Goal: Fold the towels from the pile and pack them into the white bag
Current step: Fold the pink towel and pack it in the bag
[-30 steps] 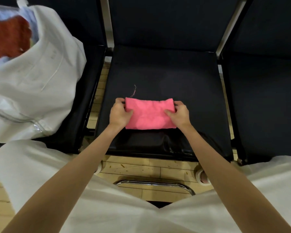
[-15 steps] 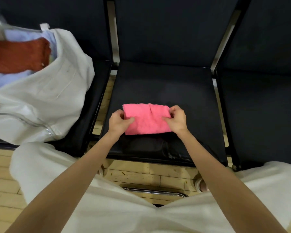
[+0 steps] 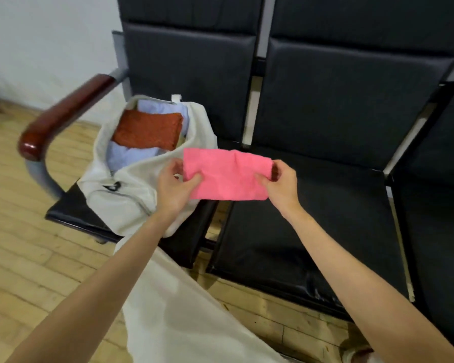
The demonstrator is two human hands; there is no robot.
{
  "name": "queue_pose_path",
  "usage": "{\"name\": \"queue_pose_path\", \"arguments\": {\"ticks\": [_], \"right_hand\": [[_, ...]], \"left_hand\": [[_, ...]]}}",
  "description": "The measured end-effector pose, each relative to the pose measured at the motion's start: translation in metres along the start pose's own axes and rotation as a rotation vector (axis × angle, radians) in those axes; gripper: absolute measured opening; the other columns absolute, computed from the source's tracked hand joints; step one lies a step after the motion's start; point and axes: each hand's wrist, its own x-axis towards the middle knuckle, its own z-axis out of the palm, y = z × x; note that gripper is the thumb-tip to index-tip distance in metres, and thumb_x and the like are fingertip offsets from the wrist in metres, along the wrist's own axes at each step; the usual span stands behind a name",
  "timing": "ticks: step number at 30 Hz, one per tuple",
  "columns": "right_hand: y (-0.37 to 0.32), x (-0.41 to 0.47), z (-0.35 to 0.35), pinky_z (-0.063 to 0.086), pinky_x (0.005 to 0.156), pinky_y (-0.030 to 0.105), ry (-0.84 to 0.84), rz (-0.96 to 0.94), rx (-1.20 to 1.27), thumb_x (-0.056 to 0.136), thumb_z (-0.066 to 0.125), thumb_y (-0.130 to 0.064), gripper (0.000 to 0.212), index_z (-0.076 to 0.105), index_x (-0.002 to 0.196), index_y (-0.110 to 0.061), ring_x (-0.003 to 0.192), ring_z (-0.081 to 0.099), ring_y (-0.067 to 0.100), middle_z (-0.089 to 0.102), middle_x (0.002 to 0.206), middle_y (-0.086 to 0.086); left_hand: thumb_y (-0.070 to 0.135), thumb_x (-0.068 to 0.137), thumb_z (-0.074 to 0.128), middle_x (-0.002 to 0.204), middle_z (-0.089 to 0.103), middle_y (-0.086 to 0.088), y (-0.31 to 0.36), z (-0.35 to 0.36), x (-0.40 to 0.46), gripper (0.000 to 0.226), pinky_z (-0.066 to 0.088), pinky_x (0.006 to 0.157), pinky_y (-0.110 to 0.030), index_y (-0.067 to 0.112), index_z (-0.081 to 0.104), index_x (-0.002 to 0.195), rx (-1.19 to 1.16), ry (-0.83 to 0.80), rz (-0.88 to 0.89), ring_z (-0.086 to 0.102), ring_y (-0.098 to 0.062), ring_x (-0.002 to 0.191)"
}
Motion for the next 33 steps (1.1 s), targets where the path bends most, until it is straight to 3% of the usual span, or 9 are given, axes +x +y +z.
{"name": "queue_pose_path", "arguments": {"ticks": [4,8,11,13,17,23,28,31,33], "right_hand": [[-0.035,0.017,0.044,0.043,0.060,0.009,-0.047,-0.069,0.050,0.084,0.067,-0.003,0.018,0.053,0.090,-0.014,0.072,0.053,0.002,0.056,0.081,-0.008],[-0.063,0.036,0.085,0.044,0.065,0.028,-0.160,-0.139,0.037,0.088,0.065,-0.015,0.022,0.048,0.097,-0.005,0.079,0.052,0.014,0.055,0.087,0.010],[-0.087,0.054,0.120,0.045,0.067,0.027,-0.217,-0.147,0.040,0.088,0.065,-0.017,0.024,0.046,0.098,-0.006,0.080,0.052,0.013,0.052,0.087,-0.002],[-0.103,0.066,0.144,0.048,0.073,0.035,-0.216,-0.103,0.052,0.089,0.064,-0.018,0.027,0.047,0.101,-0.002,0.083,0.055,0.021,0.055,0.090,0.006],[-0.118,0.087,0.201,0.043,0.069,0.023,-0.268,0.013,0.052,0.089,0.061,-0.014,0.020,0.047,0.102,-0.008,0.092,0.057,0.020,0.056,0.088,-0.001],[-0.113,0.098,0.247,0.047,0.086,0.037,-0.343,0.111,-0.235,0.086,0.062,-0.017,0.033,0.057,0.110,0.005,0.107,0.059,0.034,0.063,0.112,0.021],[-0.106,0.093,0.243,0.044,0.080,0.034,-0.352,0.019,-0.518,0.085,0.066,-0.030,0.045,0.049,0.117,-0.003,0.107,0.058,0.032,0.060,0.115,0.016],[-0.110,0.087,0.239,0.039,0.096,0.039,-0.206,-0.265,-0.789,0.080,0.069,-0.029,0.054,0.039,0.122,-0.011,0.118,0.045,0.032,0.045,0.130,0.017],[-0.117,0.084,0.239,0.037,0.099,0.039,-0.294,-0.425,-0.668,0.077,0.070,-0.029,0.050,0.045,0.119,-0.017,0.118,0.040,0.028,0.041,0.127,0.011]], "left_hand": [[0.016,0.076,0.072,0.087,0.059,0.001,0.007,-0.044,0.030,0.025,0.042,0.070,-0.016,0.010,0.055,0.093,0.000,0.115,0.016,0.054,-0.010,0.079],[0.013,0.079,0.068,0.087,0.058,0.001,0.011,-0.084,0.070,0.022,0.046,0.070,-0.022,0.009,0.054,0.096,0.038,0.188,0.057,0.054,-0.012,0.078],[0.014,0.079,0.065,0.091,0.061,-0.006,0.014,-0.113,0.111,0.022,0.046,0.069,-0.022,0.010,0.055,0.098,0.041,0.236,0.089,0.055,-0.013,0.078],[0.017,0.078,0.065,0.092,0.063,-0.008,0.016,-0.130,0.138,0.023,0.046,0.070,-0.027,0.009,0.058,0.098,0.087,0.273,0.103,0.056,-0.015,0.080],[0.021,0.078,0.068,0.084,0.061,-0.003,0.012,-0.155,0.182,0.026,0.036,0.064,-0.021,0.003,0.066,0.097,0.312,0.298,-0.002,0.054,-0.015,0.076],[0.028,0.077,0.071,0.075,0.061,-0.009,-0.001,-0.163,0.193,0.020,0.049,0.072,-0.037,0.008,0.065,0.079,0.467,0.244,-0.084,0.054,-0.023,0.071],[0.023,0.077,0.068,0.065,0.054,-0.015,-0.027,-0.155,0.186,0.026,0.037,0.058,-0.036,-0.002,0.062,0.072,0.520,0.175,-0.134,0.047,-0.023,0.063],[0.023,0.079,0.070,0.070,0.056,-0.010,-0.035,-0.152,0.184,0.019,0.032,0.060,-0.031,0.006,0.063,0.075,0.542,0.189,-0.168,0.049,-0.023,0.068],[0.026,0.078,0.072,0.074,0.059,-0.008,-0.035,-0.153,0.186,0.017,0.036,0.063,-0.032,0.012,0.063,0.078,0.517,0.196,-0.189,0.052,-0.022,0.071]]}}
